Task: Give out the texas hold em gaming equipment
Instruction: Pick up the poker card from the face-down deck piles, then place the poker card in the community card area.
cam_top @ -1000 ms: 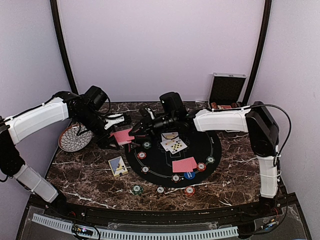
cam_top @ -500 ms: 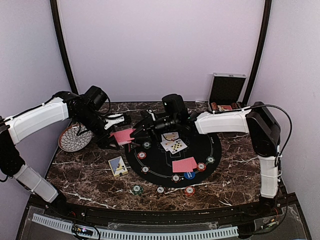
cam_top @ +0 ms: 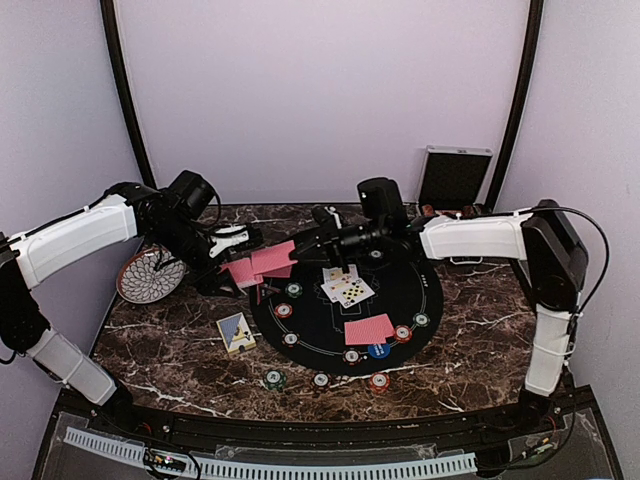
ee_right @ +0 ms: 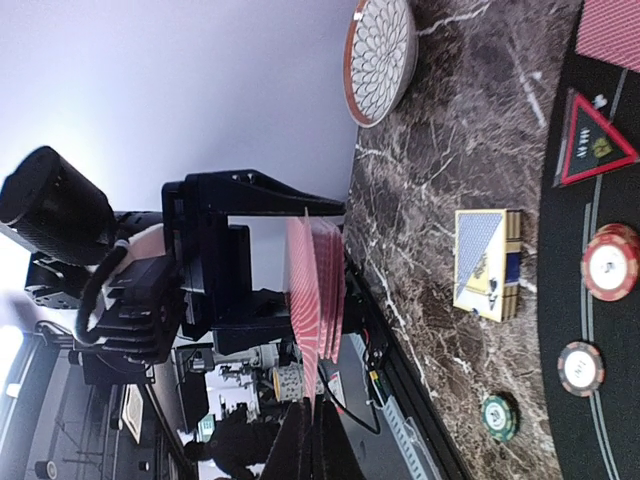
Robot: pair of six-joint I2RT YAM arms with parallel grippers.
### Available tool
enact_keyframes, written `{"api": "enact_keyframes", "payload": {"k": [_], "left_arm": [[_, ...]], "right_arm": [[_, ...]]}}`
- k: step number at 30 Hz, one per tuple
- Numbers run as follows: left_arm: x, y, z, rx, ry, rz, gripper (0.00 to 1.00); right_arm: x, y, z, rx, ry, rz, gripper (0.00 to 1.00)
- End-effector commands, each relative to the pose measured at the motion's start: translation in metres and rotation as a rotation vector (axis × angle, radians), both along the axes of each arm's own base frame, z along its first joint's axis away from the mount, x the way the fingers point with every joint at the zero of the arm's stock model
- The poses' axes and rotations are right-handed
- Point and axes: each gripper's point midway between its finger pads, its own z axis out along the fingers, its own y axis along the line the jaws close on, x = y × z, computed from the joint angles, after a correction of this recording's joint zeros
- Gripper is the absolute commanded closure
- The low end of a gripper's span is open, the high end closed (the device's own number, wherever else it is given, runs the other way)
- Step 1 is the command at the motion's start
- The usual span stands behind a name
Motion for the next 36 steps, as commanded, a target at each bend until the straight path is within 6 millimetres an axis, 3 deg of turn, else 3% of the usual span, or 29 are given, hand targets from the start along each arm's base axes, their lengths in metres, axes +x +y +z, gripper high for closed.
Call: {"api": "enact_keyframes", "payload": {"k": [1, 10, 19, 24, 30, 36], "left_arm": [[0.0, 0.002, 0.015, -0.02, -0.035, -0.006, 1.0], [-0.001, 0.002, 0.013, -0.02, -0.027, -0.005, 1.0], [0.0, 0.001, 0.013, -0.022, -0.023, -0.004, 1.0], [0.0, 0.002, 0.013, -0.02, -0.023, -0.003, 1.0], [0.0, 0.002, 0.013, -0.02, -0.023, -0.003, 1.0], [-0.001, 0.003, 0.014, -0.019, -0.024, -0.002, 1.0]], "right_arm": [[0.017, -0.041, 0.003, -0.025, -0.045, -0.063, 1.0], [0.055, -0.126, -0.043, -0.165, -0.046, -0.211, 1.0], [0.089, -0.197, -0.107, -0.389, -0.035, -0.338, 1.0], [0.099, -0.217, -0.132, -0.508, -0.053, -0.364, 1.0], [0.105, -0.223, -0.16, -0.571, -0.037, -0.369, 1.0], [0.106, -0.234, -0.173, -0.646, -0.046, -0.393, 1.0]]}}
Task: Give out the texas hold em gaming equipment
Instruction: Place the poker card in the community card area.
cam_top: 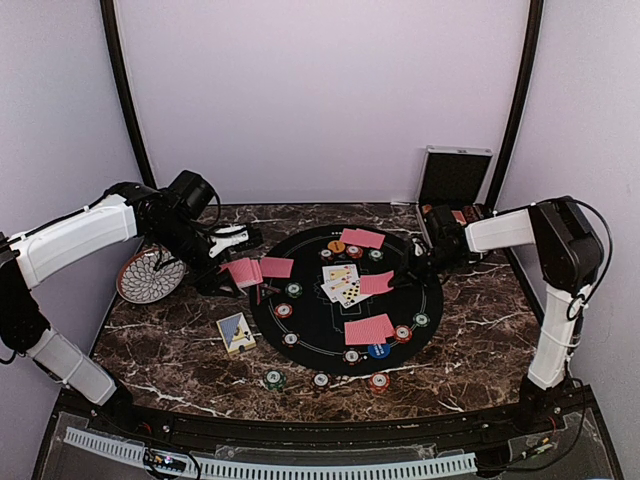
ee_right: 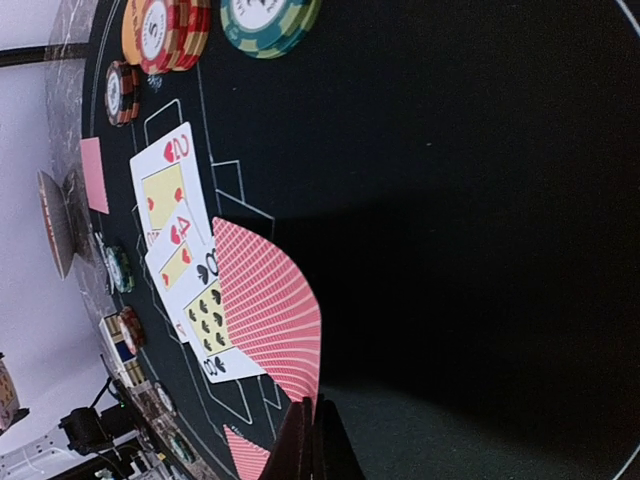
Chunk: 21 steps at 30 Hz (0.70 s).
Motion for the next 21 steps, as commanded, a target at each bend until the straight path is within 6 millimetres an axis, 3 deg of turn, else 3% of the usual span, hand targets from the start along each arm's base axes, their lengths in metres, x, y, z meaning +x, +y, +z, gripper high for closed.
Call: {"api": "enact_keyframes", "payload": {"k": [1, 5, 12, 16, 21], "left_arm": [[-0.002, 0.001, 0.014, -0.021, -0.025, -0.007, 1.0], [-0.001, 0.0, 0.014, -0.024, -0.022, -0.007, 1.0], [0.0, -0.001, 0.016, -0.032, -0.022, -0.008, 1.0], [0.001, -0.002, 0.017, -0.035, -0.023, -0.005, 1.0], [0.003, -0.002, 0.018, -0.038, -0.026, 0.002, 1.0]], "right_arm": [[0.011, -0.012, -0.001, -0.077, -0.05, -0.017, 1.0], [0.01, -0.02, -0.002, -0.14, -0.053, -0.012, 0.9], [0.01, -0.022, 0.019, -0.177, -0.102, -0.014, 0.57], [0.011, 0.001, 0.06, -0.118, -0.192, 0.012, 0.44], [-0.001, 0.058, 0.111, 0.03, -0.271, 0.105, 0.34]]}}
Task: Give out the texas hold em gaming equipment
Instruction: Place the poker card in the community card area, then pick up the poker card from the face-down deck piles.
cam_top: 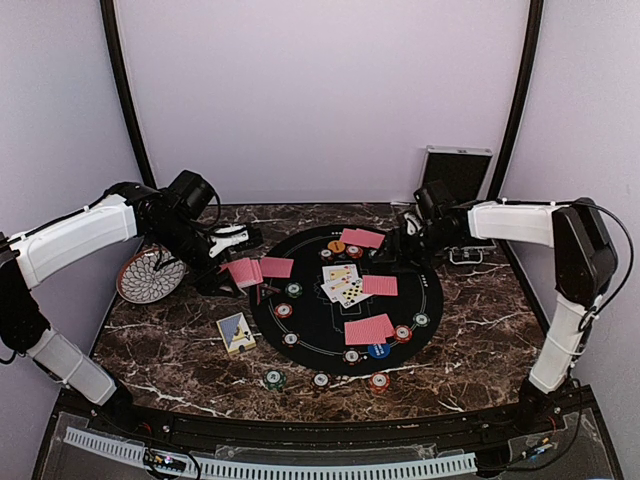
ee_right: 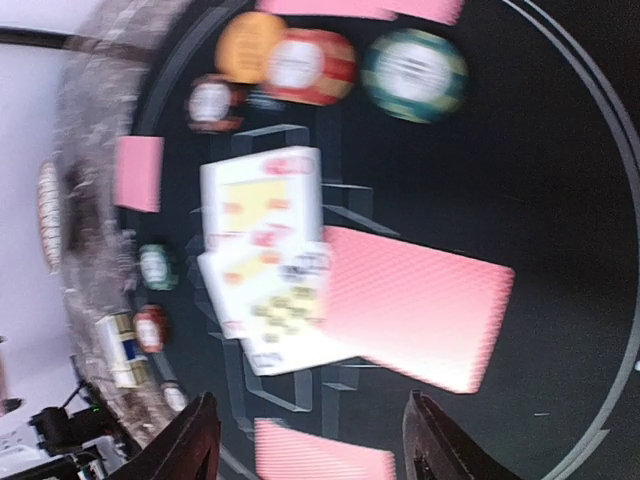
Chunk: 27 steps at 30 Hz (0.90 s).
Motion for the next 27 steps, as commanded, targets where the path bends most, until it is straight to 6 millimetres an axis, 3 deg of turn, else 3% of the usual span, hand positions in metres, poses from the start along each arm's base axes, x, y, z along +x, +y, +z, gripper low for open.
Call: {"api": "enact_keyframes", "payload": {"k": [1, 8, 13, 20, 27], "left_arm": [[0.003, -0.002, 0.018, -0.036, -0.028, 0.003, 1.0], [0.006, -0.003, 0.018, -0.045, -0.033, 0.021, 1.0], [0.005, -0.004, 0.017, -0.047, -0.03, 0.017, 1.0], [0.004, -0.004, 0.017, -0.05, -0.028, 0.012, 1.0], [0.004, -0.004, 0.017, -0.05, -0.028, 0.011, 1.0]], "right_arm": [[-0.009, 0.061, 0.068, 0.177, -0.116, 0.109, 0.33], [-0.061, 0.16, 0.109, 0.417, -0.084, 0.303, 0.24], [-0.088, 0.208, 0.124, 0.565, -0.056, 0.391, 0.23], [-0.106, 0.247, 0.123, 0.638, -0.021, 0.447, 0.22], [-0.119, 0.273, 0.121, 0.679, 0.007, 0.489, 0.22]]}}
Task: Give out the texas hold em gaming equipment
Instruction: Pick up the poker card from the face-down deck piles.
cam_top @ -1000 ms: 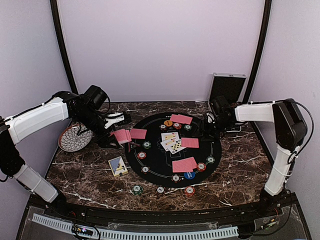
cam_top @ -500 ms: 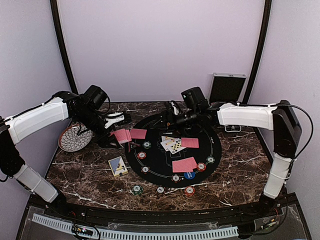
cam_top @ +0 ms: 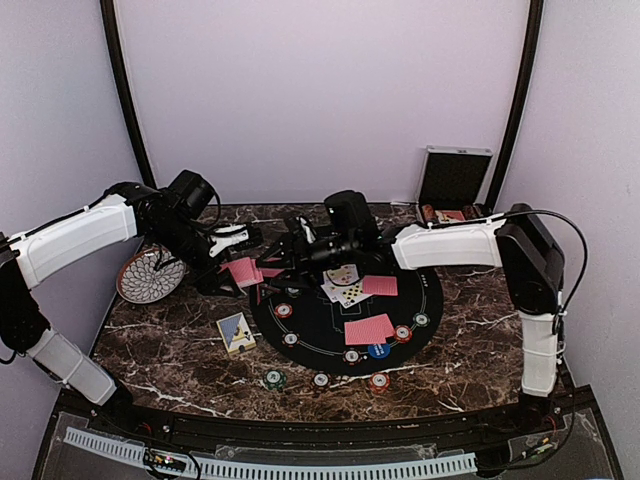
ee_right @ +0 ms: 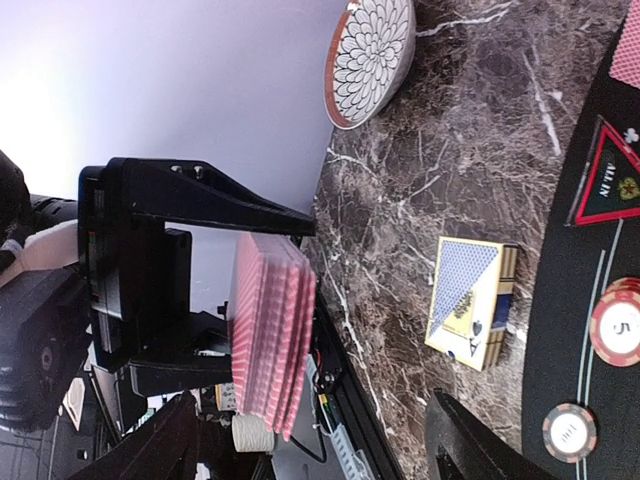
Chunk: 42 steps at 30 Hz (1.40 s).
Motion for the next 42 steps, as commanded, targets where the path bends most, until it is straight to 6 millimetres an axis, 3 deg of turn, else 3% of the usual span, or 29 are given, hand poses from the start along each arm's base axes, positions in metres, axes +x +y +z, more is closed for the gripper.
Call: {"api": "enact_keyframes", "payload": {"k": [1, 14, 21, 29, 42], "left_arm": [[0.003, -0.003, 0.016, -0.045, -0.032, 0.0, 1.0], [0.001, -0.004, 0.016, -0.048, -0.025, -0.003, 1.0], [0.001, -0.004, 0.018, -0.051, -0.029, -0.005, 1.0], [0.001, -0.003, 0.019, -0.048, -0.037, -0.005, 1.0], [0.0, -0.002, 0.02, -0.049, -0.039, -0.005, 1.0]], "right_arm": [[-0.01, 0.024, 0.025, 0.102, -0.022, 0.049, 0.22], [-0.016, 0.055, 0.008, 0.102, 0.024, 0.094, 0.23], [-0.016, 0.06, -0.011, 0.065, 0.062, 0.097, 0.28], [0.0, 0.041, -0.036, -0.049, 0.053, 0.031, 0.31], [0.005, 0.019, -0.024, -0.064, 0.024, 0.015, 0.39]]}}
